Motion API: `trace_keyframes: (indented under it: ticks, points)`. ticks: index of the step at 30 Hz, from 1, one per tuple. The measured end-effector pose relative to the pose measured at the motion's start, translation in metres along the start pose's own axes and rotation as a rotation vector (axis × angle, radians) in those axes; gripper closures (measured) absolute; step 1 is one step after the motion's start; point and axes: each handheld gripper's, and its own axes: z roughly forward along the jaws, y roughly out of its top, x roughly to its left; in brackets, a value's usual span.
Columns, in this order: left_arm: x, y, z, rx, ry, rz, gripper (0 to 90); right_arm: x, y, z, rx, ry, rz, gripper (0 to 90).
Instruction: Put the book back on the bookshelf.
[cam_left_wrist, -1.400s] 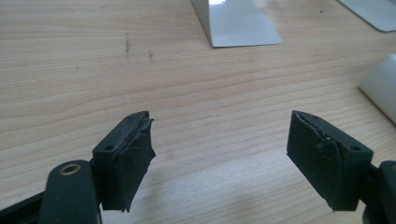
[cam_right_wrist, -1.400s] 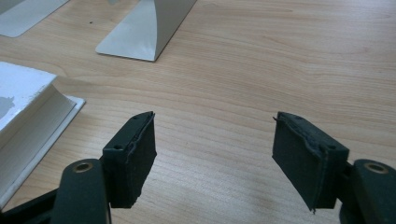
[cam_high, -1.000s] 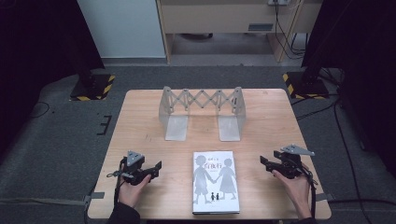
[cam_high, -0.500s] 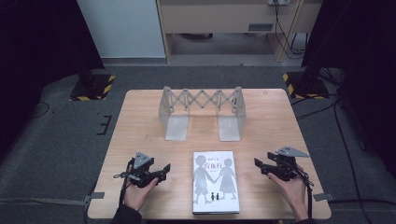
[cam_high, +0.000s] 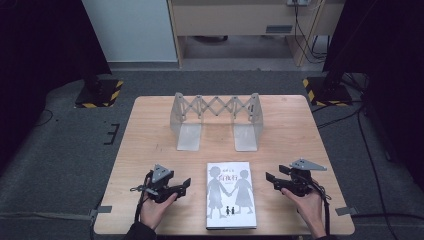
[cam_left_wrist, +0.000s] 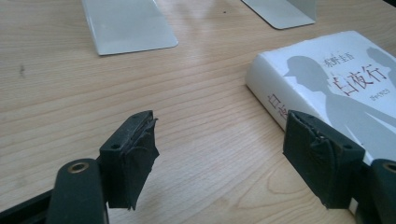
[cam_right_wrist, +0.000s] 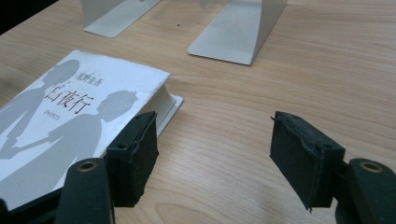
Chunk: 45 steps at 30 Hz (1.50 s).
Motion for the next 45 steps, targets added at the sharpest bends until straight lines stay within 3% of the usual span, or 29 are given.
trace_keyframes:
  ticks: [5, 7, 26, 37, 45]
  points:
    - [-0.007, 0.0, 0.003, 0.003, -0.022, 0.007, 24.8, 0.006, -0.001, 0.003, 0.001, 0.022, -0.002, 32.0]
    - [-0.008, 0.0, 0.004, -0.001, -0.046, -0.013, 24.7, 0.008, -0.001, 0.004, 0.007, 0.03, -0.004, 32.1]
    - [-0.035, -0.004, 0.015, 0.027, -0.116, 0.048, 25.7, 0.024, -0.007, 0.017, -0.006, 0.093, -0.011, 32.3]
    - [-0.05, -0.007, 0.022, 0.057, -0.146, 0.086, 27.3, 0.038, -0.01, 0.026, 0.027, 0.141, -0.025, 33.3]
    - [-0.057, -0.008, 0.026, 0.057, -0.175, 0.092, 27.8, 0.044, -0.013, 0.032, 0.043, 0.171, -0.02, 33.7]
